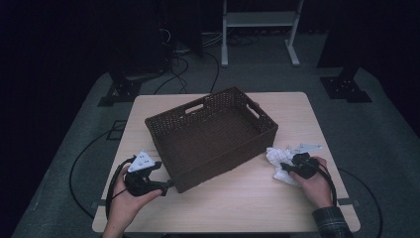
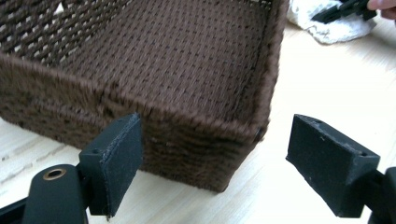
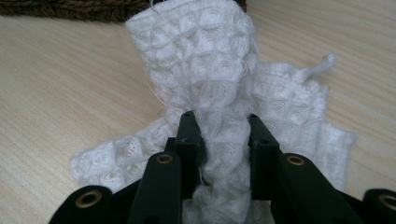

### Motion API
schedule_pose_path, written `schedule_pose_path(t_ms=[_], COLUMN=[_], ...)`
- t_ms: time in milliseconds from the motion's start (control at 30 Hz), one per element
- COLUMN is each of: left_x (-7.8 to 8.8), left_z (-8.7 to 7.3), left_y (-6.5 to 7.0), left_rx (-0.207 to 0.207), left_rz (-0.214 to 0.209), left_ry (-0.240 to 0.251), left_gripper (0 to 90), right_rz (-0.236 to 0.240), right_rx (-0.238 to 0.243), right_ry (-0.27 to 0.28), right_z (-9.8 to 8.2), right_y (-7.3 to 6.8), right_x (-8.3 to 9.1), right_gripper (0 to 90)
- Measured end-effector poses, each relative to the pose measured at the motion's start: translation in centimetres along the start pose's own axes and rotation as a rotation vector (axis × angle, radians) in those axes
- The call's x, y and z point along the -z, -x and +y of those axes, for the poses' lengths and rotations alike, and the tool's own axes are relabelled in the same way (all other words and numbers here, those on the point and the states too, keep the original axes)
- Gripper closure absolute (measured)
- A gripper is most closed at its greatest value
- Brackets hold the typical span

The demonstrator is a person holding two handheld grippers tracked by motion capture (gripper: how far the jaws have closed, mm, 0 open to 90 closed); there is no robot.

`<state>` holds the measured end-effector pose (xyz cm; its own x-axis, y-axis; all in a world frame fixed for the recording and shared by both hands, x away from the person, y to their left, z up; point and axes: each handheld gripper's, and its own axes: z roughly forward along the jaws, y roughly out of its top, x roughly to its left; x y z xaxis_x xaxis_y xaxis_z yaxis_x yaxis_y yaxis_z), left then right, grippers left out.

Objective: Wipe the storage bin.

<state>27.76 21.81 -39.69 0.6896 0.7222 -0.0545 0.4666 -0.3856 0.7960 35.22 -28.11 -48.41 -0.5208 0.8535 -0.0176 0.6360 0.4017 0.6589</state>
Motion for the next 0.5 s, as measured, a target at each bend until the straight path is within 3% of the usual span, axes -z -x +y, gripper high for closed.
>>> schedule_pose_path(t_ms=[500], left_x=[-2.8], left_z=[-3.6], left_y=[-0.2], left_rx=[0.021], left_rz=[0.021], left_ry=[-0.046], left_gripper=[20.8], right_rz=[0.002], right_rx=[0.002], right_ry=[0.0], right_z=[0.0], right_y=[0.0], right_x=[0.0], right_gripper=[70.8])
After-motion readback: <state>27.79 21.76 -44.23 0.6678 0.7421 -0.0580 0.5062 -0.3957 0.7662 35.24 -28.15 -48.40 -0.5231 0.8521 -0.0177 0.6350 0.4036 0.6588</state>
